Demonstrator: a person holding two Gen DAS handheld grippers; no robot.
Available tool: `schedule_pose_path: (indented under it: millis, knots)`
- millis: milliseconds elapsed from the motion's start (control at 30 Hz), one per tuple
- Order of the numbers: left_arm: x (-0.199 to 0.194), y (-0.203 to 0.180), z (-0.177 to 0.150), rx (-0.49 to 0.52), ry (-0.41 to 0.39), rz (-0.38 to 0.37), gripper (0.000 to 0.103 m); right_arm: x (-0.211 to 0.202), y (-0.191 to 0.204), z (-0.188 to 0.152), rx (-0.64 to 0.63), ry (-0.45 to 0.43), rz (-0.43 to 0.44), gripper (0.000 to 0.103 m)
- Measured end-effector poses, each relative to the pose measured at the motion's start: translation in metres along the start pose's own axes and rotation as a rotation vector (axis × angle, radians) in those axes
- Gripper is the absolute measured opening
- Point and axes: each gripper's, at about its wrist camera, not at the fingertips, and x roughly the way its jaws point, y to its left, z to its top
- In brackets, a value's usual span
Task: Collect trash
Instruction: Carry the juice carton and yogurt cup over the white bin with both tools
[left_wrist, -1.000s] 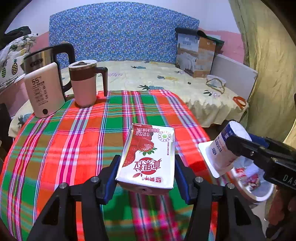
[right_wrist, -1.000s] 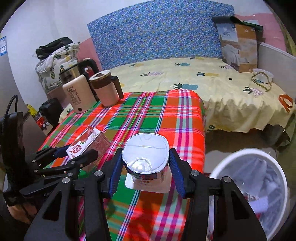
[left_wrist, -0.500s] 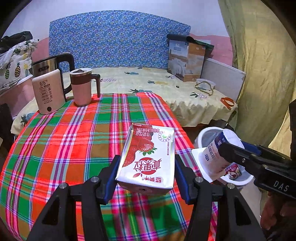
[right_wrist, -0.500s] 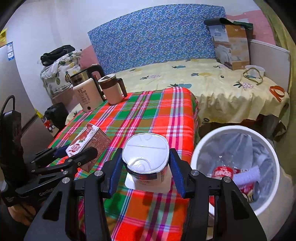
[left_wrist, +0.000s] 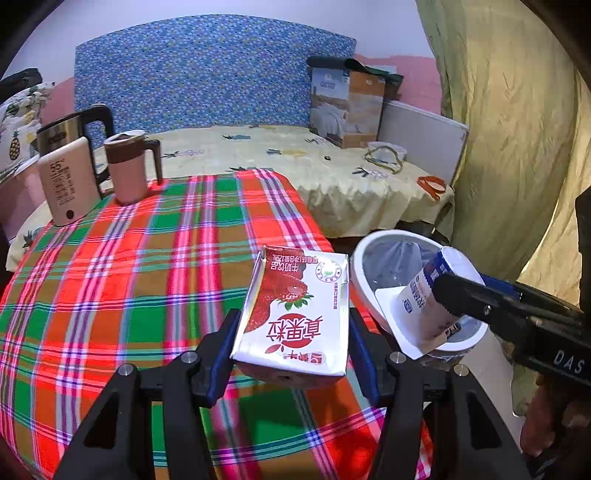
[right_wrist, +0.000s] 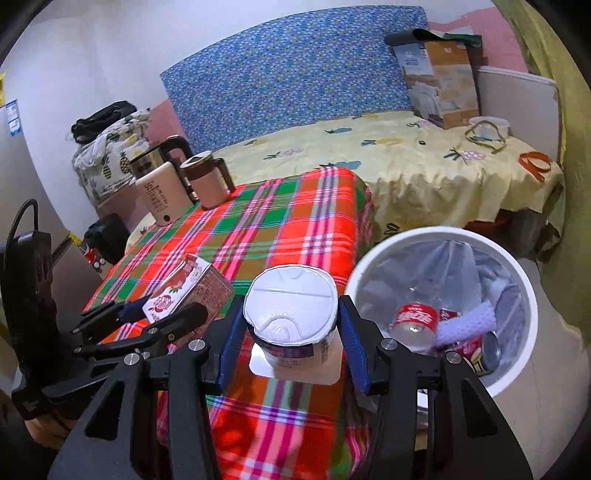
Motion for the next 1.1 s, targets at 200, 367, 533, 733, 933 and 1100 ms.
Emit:
schedule_pose_path:
  millis: [200,367,533,733,933,1100]
  knots:
    - [0.012,-0.021,0.002,0.029,0.020,-0.027,0.058,-0.008,-0.021,-0.005,0.044,-0.010,-0.040,0.051]
    - [0.024,-0.042,0.008,0.064,0.030,-0.064,0.058,-0.013,-0.041,-0.007,0.084,-0.015,-0.075,0.051]
    - [0.041,-0.062,0.014,0.100,0.045,-0.109,0.058,-0.018,-0.064,-0.011,0.125,-0.016,-0.120,0.051]
    - [0.065,-0.084,0.019,0.129,0.078,-0.161,0.058,-0.021,-0.097,-0.016,0.189,-0.007,-0.183,0.051]
    - [0.087,-0.104,0.020,0.159,0.114,-0.193,0.058,-0.015,-0.113,-0.020,0.223,0.019,-0.215,0.051]
    - [0.106,-0.116,0.019,0.180,0.148,-0.203,0.058,-0.003,-0.124,-0.023,0.233,0.053,-0.226,0.051]
